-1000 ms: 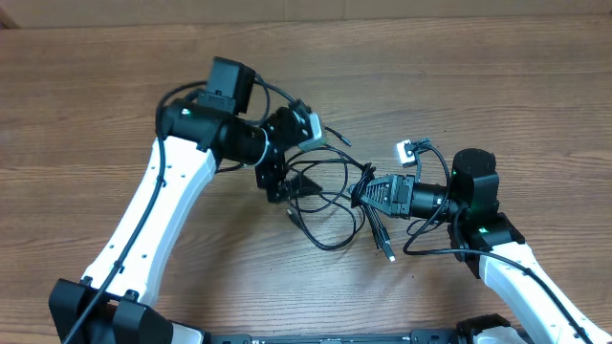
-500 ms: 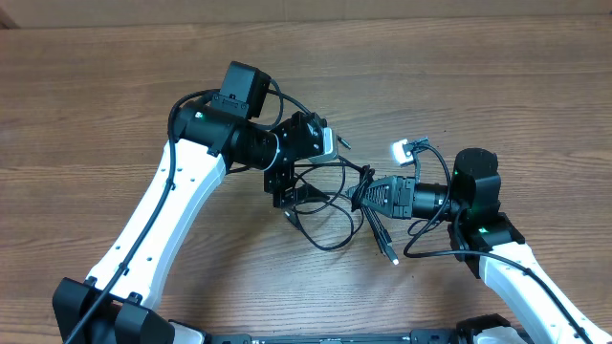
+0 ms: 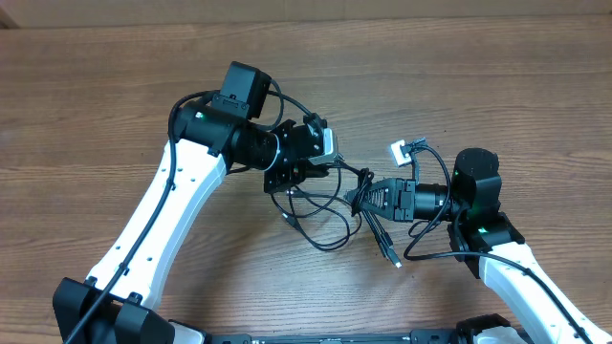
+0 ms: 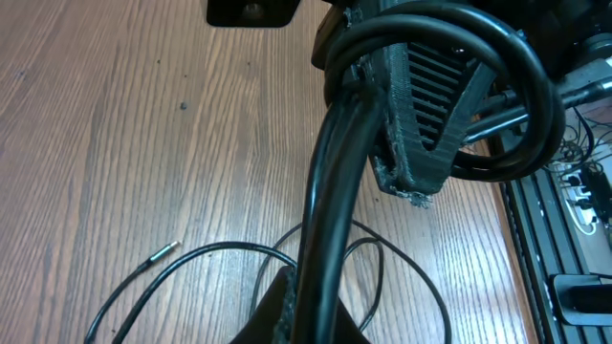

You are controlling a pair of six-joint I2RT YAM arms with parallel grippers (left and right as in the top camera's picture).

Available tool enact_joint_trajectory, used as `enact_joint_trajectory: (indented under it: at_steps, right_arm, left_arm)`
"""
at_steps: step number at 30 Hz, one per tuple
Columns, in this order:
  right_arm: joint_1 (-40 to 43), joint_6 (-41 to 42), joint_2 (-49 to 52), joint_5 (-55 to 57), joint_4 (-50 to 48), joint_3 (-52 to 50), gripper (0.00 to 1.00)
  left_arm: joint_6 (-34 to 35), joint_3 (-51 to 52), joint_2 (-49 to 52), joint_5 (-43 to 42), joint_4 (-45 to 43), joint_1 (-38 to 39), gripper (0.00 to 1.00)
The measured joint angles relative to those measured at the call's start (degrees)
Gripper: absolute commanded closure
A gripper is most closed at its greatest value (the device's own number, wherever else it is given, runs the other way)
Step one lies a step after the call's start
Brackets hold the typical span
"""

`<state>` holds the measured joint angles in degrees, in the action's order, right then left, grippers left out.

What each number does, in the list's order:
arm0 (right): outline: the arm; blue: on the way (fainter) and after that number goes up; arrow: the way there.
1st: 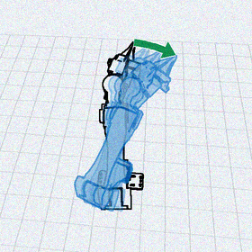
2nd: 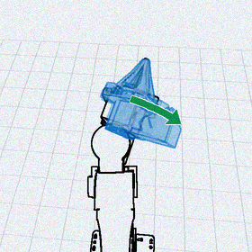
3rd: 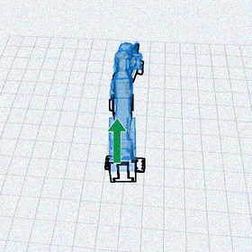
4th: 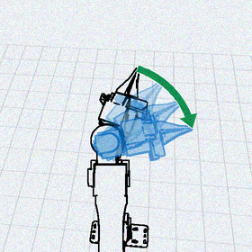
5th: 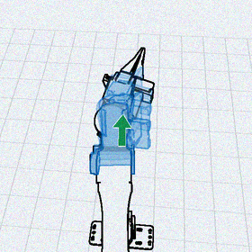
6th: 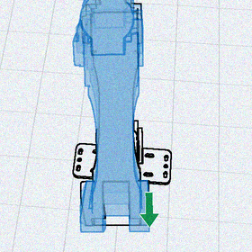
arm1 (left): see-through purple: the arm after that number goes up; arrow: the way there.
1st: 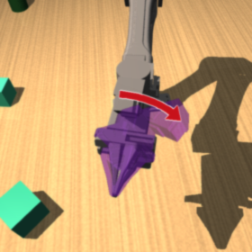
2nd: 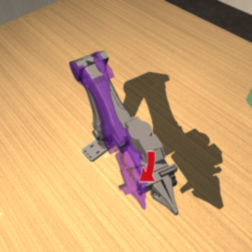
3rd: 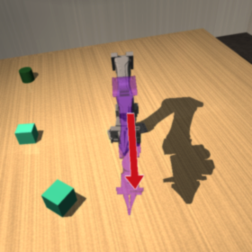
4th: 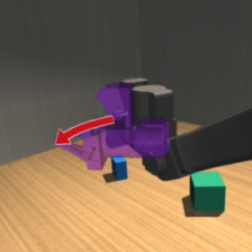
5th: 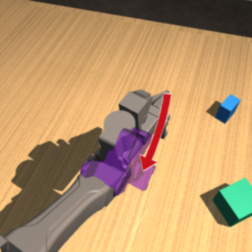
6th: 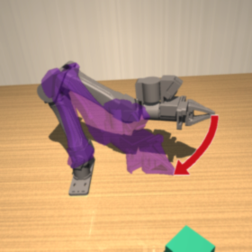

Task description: Untangle cables

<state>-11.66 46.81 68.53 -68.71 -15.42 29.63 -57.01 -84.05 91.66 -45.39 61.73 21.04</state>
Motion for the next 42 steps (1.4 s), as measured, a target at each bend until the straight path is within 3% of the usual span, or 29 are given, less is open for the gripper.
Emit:
enact_joint_trajectory:
  at_steps: [3, 5, 9, 10, 28, 42]
  right_arm:
    - [0.0, -0.1, 0.0, 0.2, 0.0, 0.0, 0.74]
    - [0.0, 0.0, 0.0, 0.4, 0.0, 0.0, 0.43]
    - [0.0, -0.5, 0.0, 1.2, -0.1, 0.0, 0.04]
    - [0.0, -0.3, 0.0, 1.3, -0.1, 0.0, 0.0]
    - [0.0, -0.3, 0.0, 4.7, -0.2, 0.0, 0.0]
    - [0.0, -0.4, 0.0, 13.6, 2.9, 0.0, 0.0]
  left_arm:
    - [0.3, 0.0, 0.0, 0.0, 0.0, 0.0, 0.96]
    - [0.8, 0.0, 0.0, 0.0, 0.0, 0.0, 0.96]
    - [2.1, 0.0, 0.0, 0.3, 0.5, 0.0, 0.96]
    - [2.7, 0.0, 0.0, 0.7, 0.6, 0.0, 0.96]
    - [13.0, 0.0, 0.0, 9.7, 3.6, 0.0, 0.96]
    - [13.9, 0.0, 0.0, 10.0, 5.7, 0.0, 0.96]
